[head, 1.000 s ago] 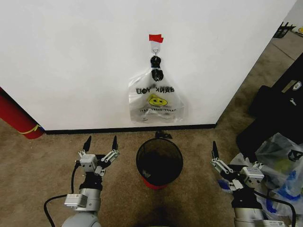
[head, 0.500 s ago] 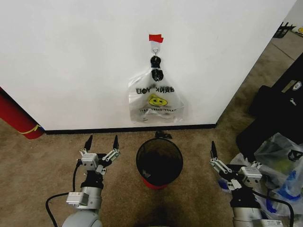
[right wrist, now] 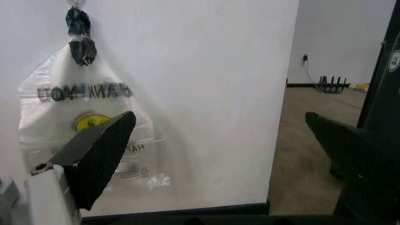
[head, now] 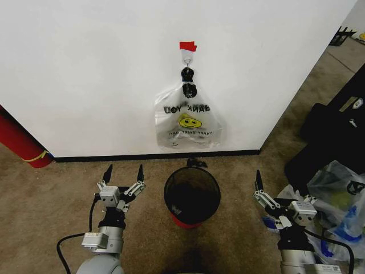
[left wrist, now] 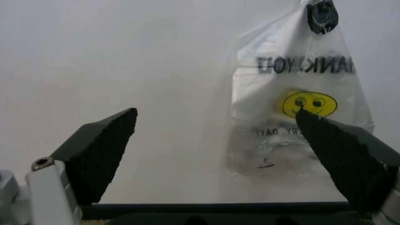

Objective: Pick up the garbage bag from the wall and place it over the trash bin.

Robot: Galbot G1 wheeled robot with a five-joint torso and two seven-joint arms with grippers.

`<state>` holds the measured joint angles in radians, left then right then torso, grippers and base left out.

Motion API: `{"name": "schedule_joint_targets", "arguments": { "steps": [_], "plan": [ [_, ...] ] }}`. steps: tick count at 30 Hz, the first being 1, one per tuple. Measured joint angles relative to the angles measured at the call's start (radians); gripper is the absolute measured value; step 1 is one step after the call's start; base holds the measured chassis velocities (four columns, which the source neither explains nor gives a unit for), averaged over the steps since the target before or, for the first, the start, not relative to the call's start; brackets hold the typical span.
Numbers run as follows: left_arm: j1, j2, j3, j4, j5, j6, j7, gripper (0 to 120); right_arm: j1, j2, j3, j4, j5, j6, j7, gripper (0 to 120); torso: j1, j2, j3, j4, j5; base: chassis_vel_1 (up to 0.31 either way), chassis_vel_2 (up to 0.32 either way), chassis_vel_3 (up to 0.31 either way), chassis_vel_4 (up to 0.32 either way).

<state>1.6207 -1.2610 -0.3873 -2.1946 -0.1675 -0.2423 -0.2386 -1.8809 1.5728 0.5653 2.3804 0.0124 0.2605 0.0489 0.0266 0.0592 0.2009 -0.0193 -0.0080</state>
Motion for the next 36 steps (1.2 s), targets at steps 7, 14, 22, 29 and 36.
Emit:
{"name": "schedule_joint_targets", "arguments": {
  "steps": [7,14,22,29,36],
  "plan": [
    [0.003,-0.002,0.0,0.0,0.0,-0.001,-0.002,100,-0.001,0.0,0.0,0.0,-0.001,0.003,-0.001,100,0.0,0.0,0.0,0.0,0.0,0.0,0.0,0.0,0.0],
    [0.002,-0.001,-0.003,0.0,-0.001,-0.001,-0.003,100,0.006,-0.011,0.001,0.0,0.008,0.0,-0.002,100,0.0,0.0,0.0,0.0,0.0,0.0,0.0,0.0,0.0],
    [0.021,0.009,0.002,-0.015,0.006,-0.001,-0.004,100,0.072,-0.09,0.006,-0.024,0.247,-0.015,-0.043,100,0.0,0.0,0.0,0.0001,0.0,0.0,0.0,0.0,0.0],
    [0.042,0.022,-0.002,-0.031,0.009,-0.001,-0.004,100,0.246,-0.222,-0.003,-0.121,0.554,-0.076,-0.135,100,0.0,0.0,0.0,-0.0001,0.0,0.0,0.0,0.0,0.0],
    [0.036,0.017,-0.035,-0.046,-0.007,0.019,-0.007,100,0.458,-0.324,-0.061,-0.261,0.646,-0.119,-0.157,100,0.0,0.0,0.0,0.0003,0.0001,0.0,0.0,0.0,0.0]
  ]
}}
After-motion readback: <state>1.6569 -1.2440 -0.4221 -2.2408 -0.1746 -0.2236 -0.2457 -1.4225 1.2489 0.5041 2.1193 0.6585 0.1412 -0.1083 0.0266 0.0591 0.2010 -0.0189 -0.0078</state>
